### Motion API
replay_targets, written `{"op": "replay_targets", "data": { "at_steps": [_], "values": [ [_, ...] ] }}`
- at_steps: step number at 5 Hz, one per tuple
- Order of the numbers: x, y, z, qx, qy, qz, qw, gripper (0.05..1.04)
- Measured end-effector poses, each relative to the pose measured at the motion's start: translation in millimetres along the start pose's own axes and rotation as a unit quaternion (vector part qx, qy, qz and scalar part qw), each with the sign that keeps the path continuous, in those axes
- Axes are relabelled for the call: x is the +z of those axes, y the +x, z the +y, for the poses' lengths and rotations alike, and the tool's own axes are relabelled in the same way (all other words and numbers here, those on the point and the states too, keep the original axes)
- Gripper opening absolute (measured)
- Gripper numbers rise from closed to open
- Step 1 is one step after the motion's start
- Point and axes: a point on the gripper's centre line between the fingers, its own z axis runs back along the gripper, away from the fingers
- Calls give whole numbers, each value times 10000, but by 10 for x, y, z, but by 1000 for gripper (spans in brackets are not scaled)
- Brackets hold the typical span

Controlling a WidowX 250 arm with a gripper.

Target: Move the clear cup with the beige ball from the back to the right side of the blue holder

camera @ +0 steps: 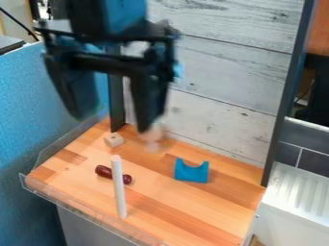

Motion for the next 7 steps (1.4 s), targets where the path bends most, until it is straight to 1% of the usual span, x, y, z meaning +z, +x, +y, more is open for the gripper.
{"op": "replay_targets", "data": {
  "at_steps": [1,2,3,4,5,6,7],
  "values": [
    [-88,211,180,238,-15,-21,9997,1003],
    [-155,464,327,429,-78,-285,9986,1001],
    [-341,720,490,546,-93,-384,9977,1001],
    [-492,935,584,538,-33,-663,9963,1001],
    [-607,1116,668,593,151,-1022,9929,1001],
    [-775,1252,661,644,188,-1026,9925,1001],
    [-918,1456,710,809,349,-1101,9900,1001]
  ]
}}
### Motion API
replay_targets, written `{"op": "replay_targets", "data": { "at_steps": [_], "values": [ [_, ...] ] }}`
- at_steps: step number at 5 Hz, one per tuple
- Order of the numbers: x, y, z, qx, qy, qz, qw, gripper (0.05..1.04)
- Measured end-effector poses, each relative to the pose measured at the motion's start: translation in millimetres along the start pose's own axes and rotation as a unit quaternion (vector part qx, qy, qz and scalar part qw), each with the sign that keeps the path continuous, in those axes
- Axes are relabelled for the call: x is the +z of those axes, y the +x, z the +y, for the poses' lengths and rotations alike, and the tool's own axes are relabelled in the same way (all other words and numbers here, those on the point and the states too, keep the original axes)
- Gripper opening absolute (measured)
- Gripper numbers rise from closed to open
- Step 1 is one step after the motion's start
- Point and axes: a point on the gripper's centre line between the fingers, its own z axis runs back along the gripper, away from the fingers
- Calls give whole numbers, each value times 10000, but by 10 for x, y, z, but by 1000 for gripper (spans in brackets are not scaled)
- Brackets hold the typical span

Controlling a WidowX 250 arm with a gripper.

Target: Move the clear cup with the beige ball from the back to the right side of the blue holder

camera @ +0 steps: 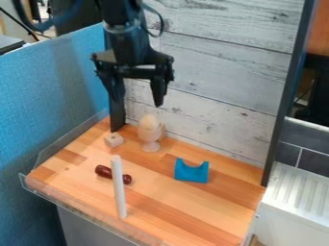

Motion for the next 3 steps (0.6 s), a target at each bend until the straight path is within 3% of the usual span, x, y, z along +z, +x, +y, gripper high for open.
{"op": "replay_targets", "data": {
  "at_steps": [1,3],
  "values": [
    [-335,169,46,119,239,83,9996,1001],
    [-775,453,196,220,549,7,9982,1001]
  ]
}}
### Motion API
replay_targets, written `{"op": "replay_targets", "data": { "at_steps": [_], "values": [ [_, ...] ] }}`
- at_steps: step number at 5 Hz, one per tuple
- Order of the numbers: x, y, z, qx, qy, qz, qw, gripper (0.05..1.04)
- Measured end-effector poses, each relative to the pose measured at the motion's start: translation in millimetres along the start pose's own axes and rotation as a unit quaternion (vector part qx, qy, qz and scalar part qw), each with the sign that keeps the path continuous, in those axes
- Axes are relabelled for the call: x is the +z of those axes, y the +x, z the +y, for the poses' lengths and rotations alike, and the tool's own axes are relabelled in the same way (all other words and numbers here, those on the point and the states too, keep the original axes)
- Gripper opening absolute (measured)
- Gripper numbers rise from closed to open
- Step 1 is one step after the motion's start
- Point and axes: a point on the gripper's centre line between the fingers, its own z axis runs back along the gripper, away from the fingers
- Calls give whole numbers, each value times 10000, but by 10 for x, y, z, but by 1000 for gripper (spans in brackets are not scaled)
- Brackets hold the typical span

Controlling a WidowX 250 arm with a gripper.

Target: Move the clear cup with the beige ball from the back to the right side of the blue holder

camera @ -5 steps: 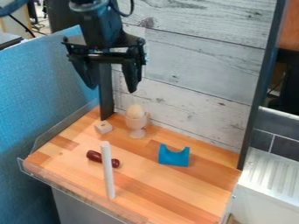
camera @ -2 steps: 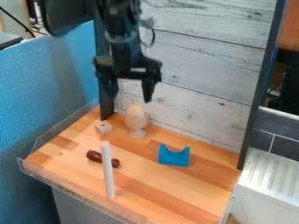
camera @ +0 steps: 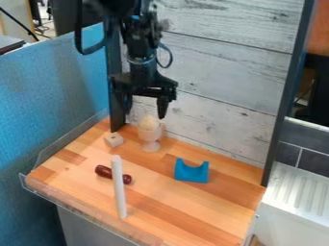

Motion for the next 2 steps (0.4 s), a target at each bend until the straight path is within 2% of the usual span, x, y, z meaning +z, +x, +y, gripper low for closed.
{"op": "replay_targets", "data": {
  "at_steps": [2],
  "values": [
    [-282,337,224,373,41,-56,9993,1001]
  ]
}}
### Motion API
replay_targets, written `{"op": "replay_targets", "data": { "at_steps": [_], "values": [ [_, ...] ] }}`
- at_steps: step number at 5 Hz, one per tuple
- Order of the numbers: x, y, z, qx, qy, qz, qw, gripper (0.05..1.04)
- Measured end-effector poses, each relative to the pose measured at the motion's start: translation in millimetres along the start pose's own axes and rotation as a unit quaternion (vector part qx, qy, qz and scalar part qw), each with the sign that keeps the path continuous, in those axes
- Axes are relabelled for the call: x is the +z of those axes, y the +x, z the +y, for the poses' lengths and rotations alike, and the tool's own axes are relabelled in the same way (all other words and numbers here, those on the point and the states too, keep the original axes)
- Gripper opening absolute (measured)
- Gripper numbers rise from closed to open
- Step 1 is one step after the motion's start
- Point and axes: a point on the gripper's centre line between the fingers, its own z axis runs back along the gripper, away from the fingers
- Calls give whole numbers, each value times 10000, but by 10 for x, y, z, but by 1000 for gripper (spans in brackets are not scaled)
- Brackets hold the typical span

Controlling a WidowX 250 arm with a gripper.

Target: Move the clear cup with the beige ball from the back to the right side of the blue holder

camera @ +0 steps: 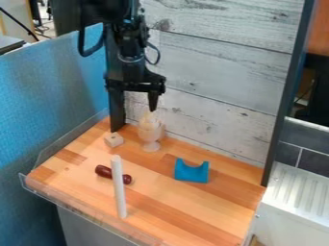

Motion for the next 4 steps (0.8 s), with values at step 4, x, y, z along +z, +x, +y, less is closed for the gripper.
{"op": "replay_targets", "data": {
  "at_steps": [4],
  "values": [
    [-432,186,8,101,-89,392,9991,990]
  ]
}}
